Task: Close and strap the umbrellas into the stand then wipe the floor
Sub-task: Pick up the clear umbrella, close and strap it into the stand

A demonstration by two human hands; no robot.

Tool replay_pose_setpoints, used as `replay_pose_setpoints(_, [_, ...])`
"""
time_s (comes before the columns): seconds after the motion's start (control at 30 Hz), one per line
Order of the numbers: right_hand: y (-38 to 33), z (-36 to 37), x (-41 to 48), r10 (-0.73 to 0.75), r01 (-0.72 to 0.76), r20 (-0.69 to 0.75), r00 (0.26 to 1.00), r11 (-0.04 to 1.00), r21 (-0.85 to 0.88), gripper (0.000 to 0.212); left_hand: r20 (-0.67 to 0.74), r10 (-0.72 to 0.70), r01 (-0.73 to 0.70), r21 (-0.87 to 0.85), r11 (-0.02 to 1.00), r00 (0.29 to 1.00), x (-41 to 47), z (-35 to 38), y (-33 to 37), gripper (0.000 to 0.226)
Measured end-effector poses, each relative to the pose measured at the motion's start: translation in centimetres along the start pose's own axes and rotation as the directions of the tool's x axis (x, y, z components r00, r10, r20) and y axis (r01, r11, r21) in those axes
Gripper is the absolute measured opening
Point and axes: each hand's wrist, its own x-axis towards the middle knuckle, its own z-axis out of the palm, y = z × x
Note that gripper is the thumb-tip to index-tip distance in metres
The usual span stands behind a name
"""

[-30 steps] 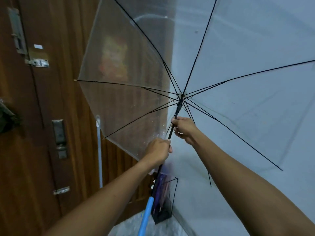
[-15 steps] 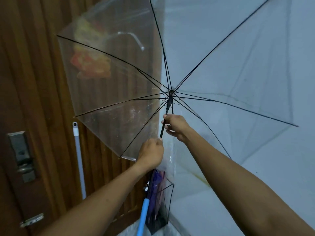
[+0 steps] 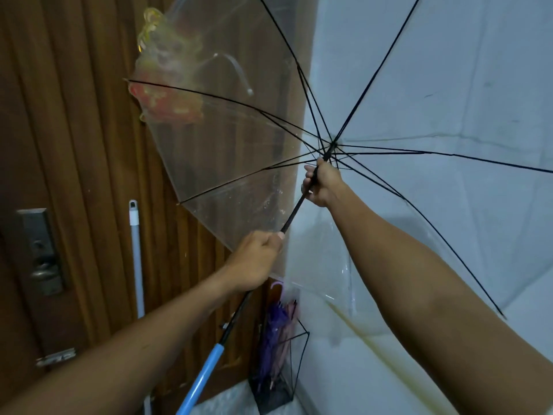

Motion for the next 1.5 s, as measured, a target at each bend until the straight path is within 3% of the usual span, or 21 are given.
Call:
replay_pose_setpoints(0.4, [2.1,0.6,2.3,0.018,-0.040,0.147,0.989,0.988,0.148,0.043,-0.112,-0.177,0.170,-0.069,0.983,0.978,2.1,2.7,-0.2,0.045])
replay_pose_setpoints(0.6, [7.3,2.4,0.0,0.149,-0.233,0.356,0.922,0.951,0.205,0.046,-0.189,-0.308,0.272,-0.195,0.942,0.932,4.8,3.4,-0.9,0.045])
replay_pose_setpoints(0.7, [8.5,1.7,-0.1,0.239,-0.390,0.456,0.857,0.879,0.274,0.049,-0.178,-0.348,0.314,-0.194,0.929,0.920,4.9,3.5,-1.5,0.047])
replay_pose_setpoints(0.87, [8.7,1.9,-0.1,0.218,-0.331,0.353,0.910,0.895,0.300,0.050,-0.170,-0.351,0.308,-0.237,0.921,0.921,3.7,4.3,-2.0,0.048])
replay_pose_setpoints(1.03, [8.2,1.0,0.9,0.233,-0.328,0.281,0.931,0.873,0.362,0.050,0.037,-0.423,0.416,-0.269,0.868,0.906,-0.1,3.8,-1.9,0.054])
replay_pose_setpoints(1.17, [8.9,1.4,1.2,0.244,-0.333,0.254,0.936,0.848,0.413,0.045,-0.064,-0.435,0.415,-0.206,0.886,0.898,-0.4,3.8,-1.9,0.049])
replay_pose_setpoints(1.3, [10.0,2.1,-0.3,0.248,-0.366,0.322,0.914,0.846,0.388,0.044,-0.088,-0.433,0.402,-0.245,0.882,0.897,1.3,2.9,-2.4,0.050])
replay_pose_setpoints(1.43, [11.5,1.8,-1.7,0.282,-0.458,0.476,0.833,0.835,0.306,0.047,-0.091,-0.442,0.404,-0.272,0.873,0.893,2.0,2.4,-2.8,0.049])
replay_pose_setpoints(1.5, [11.6,1.5,-1.5,0.290,-0.467,0.487,0.824,0.835,0.291,0.048,-0.062,-0.443,0.407,-0.298,0.864,0.894,1.9,2.8,-3.1,0.048])
